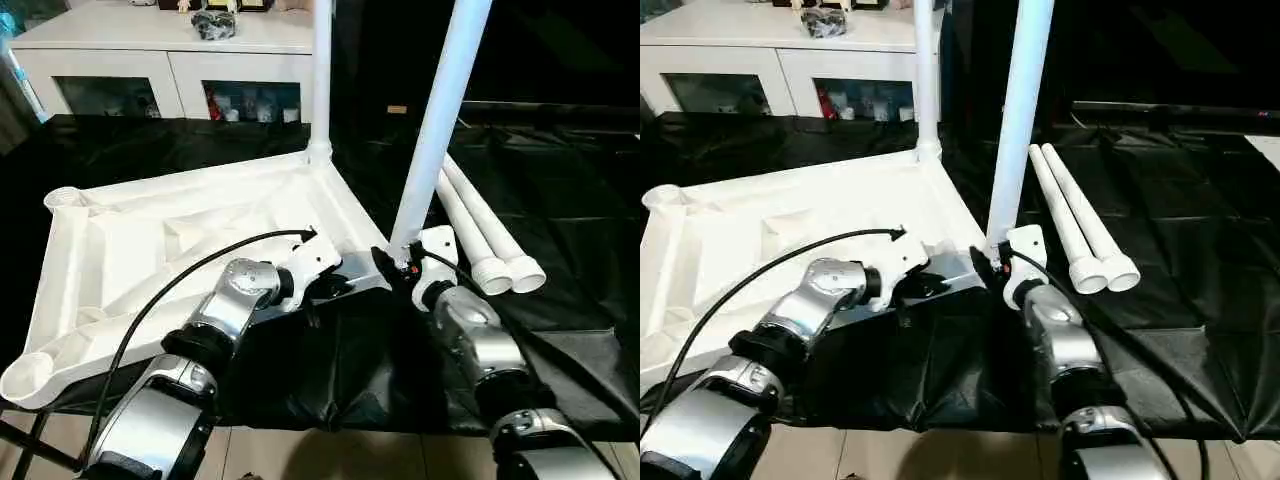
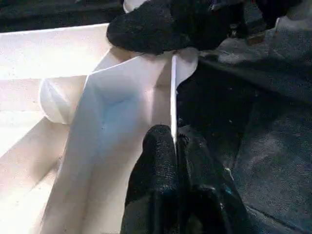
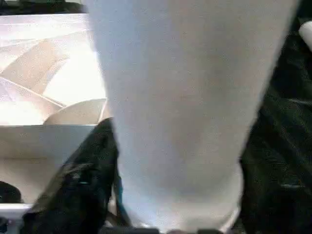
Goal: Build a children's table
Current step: Rotate leg to tighten
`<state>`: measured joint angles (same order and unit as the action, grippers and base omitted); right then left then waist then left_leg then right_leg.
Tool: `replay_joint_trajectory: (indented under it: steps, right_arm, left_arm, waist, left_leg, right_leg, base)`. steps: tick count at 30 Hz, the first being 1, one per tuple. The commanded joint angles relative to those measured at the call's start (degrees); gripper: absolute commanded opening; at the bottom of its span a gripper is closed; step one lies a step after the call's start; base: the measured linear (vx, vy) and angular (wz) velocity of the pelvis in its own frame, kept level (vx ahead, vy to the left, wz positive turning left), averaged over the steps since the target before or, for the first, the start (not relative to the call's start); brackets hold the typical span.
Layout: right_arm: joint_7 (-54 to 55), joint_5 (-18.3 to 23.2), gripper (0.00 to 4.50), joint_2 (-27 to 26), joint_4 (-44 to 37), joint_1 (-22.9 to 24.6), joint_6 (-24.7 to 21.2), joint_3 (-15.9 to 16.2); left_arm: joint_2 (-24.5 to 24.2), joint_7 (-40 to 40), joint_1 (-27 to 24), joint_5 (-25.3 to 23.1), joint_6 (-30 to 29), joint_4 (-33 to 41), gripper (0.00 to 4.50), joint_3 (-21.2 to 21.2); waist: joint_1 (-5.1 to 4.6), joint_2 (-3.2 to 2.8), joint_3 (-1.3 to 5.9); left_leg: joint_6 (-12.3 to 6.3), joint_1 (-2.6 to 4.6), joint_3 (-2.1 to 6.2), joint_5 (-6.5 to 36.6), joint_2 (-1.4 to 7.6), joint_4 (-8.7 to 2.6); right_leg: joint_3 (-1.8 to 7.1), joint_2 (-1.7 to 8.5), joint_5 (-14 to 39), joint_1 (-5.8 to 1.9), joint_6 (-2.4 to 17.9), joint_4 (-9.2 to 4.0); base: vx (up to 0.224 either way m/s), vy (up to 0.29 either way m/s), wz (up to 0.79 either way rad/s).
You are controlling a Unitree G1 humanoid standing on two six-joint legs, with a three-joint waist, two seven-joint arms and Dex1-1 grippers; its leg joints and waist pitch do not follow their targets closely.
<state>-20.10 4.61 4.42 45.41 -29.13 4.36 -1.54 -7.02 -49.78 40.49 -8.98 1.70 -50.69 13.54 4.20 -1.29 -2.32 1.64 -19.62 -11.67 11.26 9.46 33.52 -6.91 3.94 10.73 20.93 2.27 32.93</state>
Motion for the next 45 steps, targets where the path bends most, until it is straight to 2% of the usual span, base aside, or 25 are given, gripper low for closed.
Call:
replay_joint_trajectory:
  steps: [1, 5, 6, 9, 13, 15, 16, 18, 19, 21, 26, 29, 33, 38, 41, 42, 43, 44, 45]
  right_arm:
    - [-2.49, -0.56, 3.78, -2.59, 1.1, -0.18, -0.42, 2.97]
    - [-7.95, -0.51, 3.88, 0.42, 0.93, -0.43, 0.35, 3.9]
    - [-10.22, -0.53, 3.92, 1.76, 0.66, -0.48, 0.74, 4.11]
    - [-16.0, -0.41, 4.29, 4.26, -0.07, -0.38, 0.69, 4.89]
    - [-27.23, 1.09, 4.29, 8.52, -3.16, 0.67, 0.69, 6.46]
    - [-31.06, 1.86, 4.29, 9.69, -4.33, 1.11, 0.52, 7.04]
    - [-35.78, 2.87, 4.29, 11.03, -5.64, 1.6, 0.05, 7.83]
    - [-39.34, 3.53, 4.29, 12.06, -6.59, 1.97, -0.53, 8.55]
    - [-41.11, 3.7, 3.99, 12.62, -7.03, 2.15, -0.64, 9.0]
    - [-44.35, 3.76, 3.92, 13.66, -7.71, 2.33, -1.02, 10.02]
    - [-51.26, 4.58, 3.43, 15.57, -9.21, 2.17, -2.72, 11.77]
    - [-52.5, 4.57, 3.26, 15.89, -9.83, 2.24, -3.23, 12.32]
    - [-53.3, 4.71, 2.97, 15.54, -10.54, 2.61, -3.52, 12.74]
    - [-51.37, 5.55, 2.79, 14.19, -12.73, 4.46, -4.68, 12.33]
    - [-46.89, 5.15, 2.78, 12.51, -12.56, 5.26, -3.3, 10.92]
    - [-42.28, 4.61, 2.78, 11.12, -11.47, 5.17, -3.31, 9.68]
    - [-38.47, 4.02, 2.77, 10.06, -10.51, 5.06, -3.03, 8.79]
    - [-32.75, 3.29, 2.77, 8.42, -9.14, 4.91, -2.53, 7.41]
    - [-32.75, 3.29, 2.77, 8.42, -9.14, 4.91, -2.53, 7.41]
  left_arm:
    - [3.09, -0.28, -0.58, 0.99, 2.77, 1.72, 0.0, 1.3]
    - [0.28, -4.35, -1.47, 1.7, 4.94, 2.52, 0.0, 1.25]
    - [-0.86, -6.04, -1.81, 1.82, 5.24, 2.79, 0.0, 1.43]
    - [-3.05, -9.17, -2.25, 1.83, 6.8, 3.03, 0.0, 1.94]
    - [-6.15, -15.6, -2.76, 3.71, 8.21, 3.62, 0.0, 1.48]
    - [-6.88, -17.4, -2.79, 4.31, 8.36, 3.76, 0.0, 1.3]
    - [-7.71, -19.45, -2.77, 4.85, 8.67, 3.84, 0.0, 1.19]
    - [-8.36, -21.12, -2.78, 5.18, 8.97, 3.87, 0.0, 1.21]
    - [-8.72, -22.15, -2.79, 5.38, 8.99, 3.87, 0.0, 1.27]
    - [-9.56, -24.36, -2.71, 5.76, 9.26, 3.74, 0.0, 1.42]
    - [-11.6, -29.65, -2.4, 6.77, 9.17, 4.02, 0.0, 2.0]
    - [-12.09, -30.59, -2.21, 6.47, 9.54, 3.66, 0.0, 2.25]
    - [-12.42, -31.31, -1.91, 6.43, 10.11, 2.9, 0.0, 2.12]
    - [-11.66, -28.64, -1.66, 6.22, 9.9, 2.23, 0.0, 1.51]
    - [-10.73, -25.04, -1.31, 5.5, 9.56, 1.51, 0.0, 1.22]
    - [-10.16, -22.08, -0.97, 4.46, 9.24, 1.0, 0.0, 1.3]
    - [-9.66, -19.58, -0.67, 3.51, 8.85, 0.61, 0.0, 1.46]
    - [-8.64, -16.36, -0.31, 2.62, 7.8, 0.25, 0.0, 1.49]
    - [-8.64, -16.36, -0.31, 2.62, 7.8, 0.25, 0.0, 1.49]
  waist:
    - [-0.23, 0.71, 2.36]
    - [-0.09, 0.85, 2.67]
    - [-0.03, 0.87, 2.69]
    - [0.39, 0.85, 2.86]
    - [0.96, 0.79, 3.21]
    - [1.13, 0.81, 3.58]
    - [1.21, 0.84, 3.64]
    - [1.4, 0.79, 3.82]
    - [1.36, 0.82, 3.79]
    - [1.39, 0.79, 3.71]
    - [1.59, 0.76, 3.14]
    - [1.6, 0.78, 3.22]
    - [1.83, 0.87, 3.52]
    - [2.01, 0.79, 3.44]
    - [2.05, 0.8, 3.19]
    - [1.92, 0.82, 2.93]
    - [1.81, 0.78, 2.84]
    - [1.45, 0.72, 2.68]
    - [1.16, 0.82, 2.47]
  left_leg:
    - [-1.9, 0.78, 2.99, 17.01, 4.77, -4.46]
    - [-2.84, 0.23, 2.87, 14.9, 4.93, -4.42]
    - [-3.54, -0.05, 2.71, 13.45, 4.88, -4.34]
    - [-4.66, -0.19, 2.42, 11.0, 4.88, -4.06]
    - [-5.63, -0.53, 2.29, 7.94, 5.18, -3.87]
    - [-6.86, -0.64, 2.19, 5.4, 5.29, -3.55]
    - [-8.32, -0.85, 2.07, 4.29, 5.13, -3.27]
    - [-9.36, -0.93, 2.11, 3.64, 5.24, -3.01]
    - [-9.6, -1.09, 2.14, 3.28, 5.24, -2.96]
    - [-9.68, -1.2, 2.17, 3.94, 5.23, -2.87]
    - [-5.95, -0.95, 2.22, 9.35, 5.27, -3.25]
    - [-5.39, -0.93, 2.27, 9.04, 5.33, -3.27]
    - [-6.19, -1.09, 2.2, 6.32, 5.25, -3.0]
    - [-6.35, -1.07, 2.2, 6.66, 5.31, -3.05]
    - [-5.38, -0.92, 2.19, 8.39, 5.27, -3.19]
    - [-4.15, -0.74, 2.27, 10.16, 5.16, -3.36]
    - [-3.6, -0.63, 2.4, 11.06, 5.21, -3.53]
    - [-2.24, -0.17, 2.53, 12.77, 5.24, -3.74]
    - [-1.22, 0.13, 2.71, 14.66, 5.07, -3.82]
  right_leg:
    - [4.31, 7.1, 29.48, -0.75, 4.59, -6.25]
    - [4.49, 7.17, 24.85, -1.13, 6.03, -5.43]
    - [4.51, 7.07, 22.55, -1.2, 6.74, -5.12]
    - [4.48, 6.95, 19.23, -1.42, 7.69, -4.69]
    - [4.34, 6.71, 13.1, -1.77, 9.08, -3.59]
    - [4.34, 6.54, 7.73, -1.77, 10.29, -2.69]
    - [4.29, 6.55, 4.17, -1.73, 11.32, -2.34]
    - [4.24, 6.64, 2.31, -1.7, 11.84, -1.98]
    - [4.21, 6.59, 1.92, -1.68, 11.96, -1.91]
    - [4.07, 6.62, 3.08, -1.58, 12.12, -1.99]
    - [4.22, 6.66, 15.08, -1.19, 9.67, -3.32]
    - [4.28, 6.64, 14.41, -1.17, 9.67, -3.17]
    - [4.3, 6.69, 8.79, -1.3, 11.05, -2.43]
    - [4.25, 6.68, 9.29, -1.25, 10.82, -2.55]
    - [4.25, 6.77, 12.57, -1.14, 10.24, -3.06]
    - [4.23, 6.87, 17.39, -1.02, 9.0, -3.68]
    - [4.19, 6.9, 19.31, -0.99, 8.65, -3.85]
    - [4.24, 6.93, 22.61, -0.62, 7.94, -4.37]
    - [4.19, 7.13, 26.15, -0.61, 7.26, -4.89]
  base:
    - [0.0, 0.0, 0.0]
    - [0.0, 0.0, 0.0]
    - [0.0, 0.0, 0.0]
    - [0.0, 0.0, 0.0]
    - [0.0, 0.0, 0.0]
    - [0.0, 0.0, 0.0]
    - [0.0, 0.0, 0.0]
    - [0.0, 0.0, 0.0]
    - [0.0, 0.0, 0.0]
    - [0.0, 0.0, 0.0]
    - [0.0, 0.0, 0.0]
    - [0.0, 0.0, 0.0]
    - [0.0, 0.0, 0.0]
    - [0.0, 0.0, 0.0]
    - [0.0, 0.0, 0.0]
    - [0.0, 0.0, 0.0]
    - [0.0, 0.0, 0.0]
    - [0.0, 0.0, 0.0]
    - [0.0, 0.0, 0.0]
